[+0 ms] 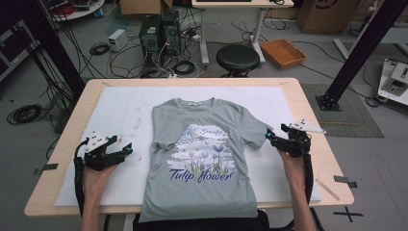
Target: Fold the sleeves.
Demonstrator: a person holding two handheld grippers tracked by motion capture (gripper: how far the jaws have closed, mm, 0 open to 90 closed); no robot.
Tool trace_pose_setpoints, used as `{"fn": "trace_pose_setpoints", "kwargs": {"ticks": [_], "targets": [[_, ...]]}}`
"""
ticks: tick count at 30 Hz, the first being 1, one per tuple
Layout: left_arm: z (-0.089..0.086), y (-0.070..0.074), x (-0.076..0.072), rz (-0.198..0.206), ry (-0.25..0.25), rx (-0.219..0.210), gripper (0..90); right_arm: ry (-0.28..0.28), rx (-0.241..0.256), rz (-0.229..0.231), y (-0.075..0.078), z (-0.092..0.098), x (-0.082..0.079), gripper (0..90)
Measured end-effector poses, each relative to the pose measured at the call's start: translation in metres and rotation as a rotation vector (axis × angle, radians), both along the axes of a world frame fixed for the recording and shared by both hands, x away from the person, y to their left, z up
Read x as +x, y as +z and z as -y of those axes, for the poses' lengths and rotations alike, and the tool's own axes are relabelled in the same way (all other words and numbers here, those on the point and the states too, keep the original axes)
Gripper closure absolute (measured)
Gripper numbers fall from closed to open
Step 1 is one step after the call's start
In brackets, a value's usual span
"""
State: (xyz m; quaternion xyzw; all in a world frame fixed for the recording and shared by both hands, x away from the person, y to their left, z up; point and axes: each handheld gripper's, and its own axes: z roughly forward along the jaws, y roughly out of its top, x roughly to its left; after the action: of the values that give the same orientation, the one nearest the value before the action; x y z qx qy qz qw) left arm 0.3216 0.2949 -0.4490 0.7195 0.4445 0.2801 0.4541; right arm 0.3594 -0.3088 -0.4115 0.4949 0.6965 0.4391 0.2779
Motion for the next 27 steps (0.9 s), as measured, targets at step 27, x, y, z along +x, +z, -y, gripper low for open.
{"fn": "trace_pose_setpoints", "kwargs": {"ticks": [27], "targets": [[0.001,0.0,0.001,-0.007,-0.002,0.012,31.0,-0.05,-0.073,-0.265,-0.036,0.006,0.069,62.5]]}}
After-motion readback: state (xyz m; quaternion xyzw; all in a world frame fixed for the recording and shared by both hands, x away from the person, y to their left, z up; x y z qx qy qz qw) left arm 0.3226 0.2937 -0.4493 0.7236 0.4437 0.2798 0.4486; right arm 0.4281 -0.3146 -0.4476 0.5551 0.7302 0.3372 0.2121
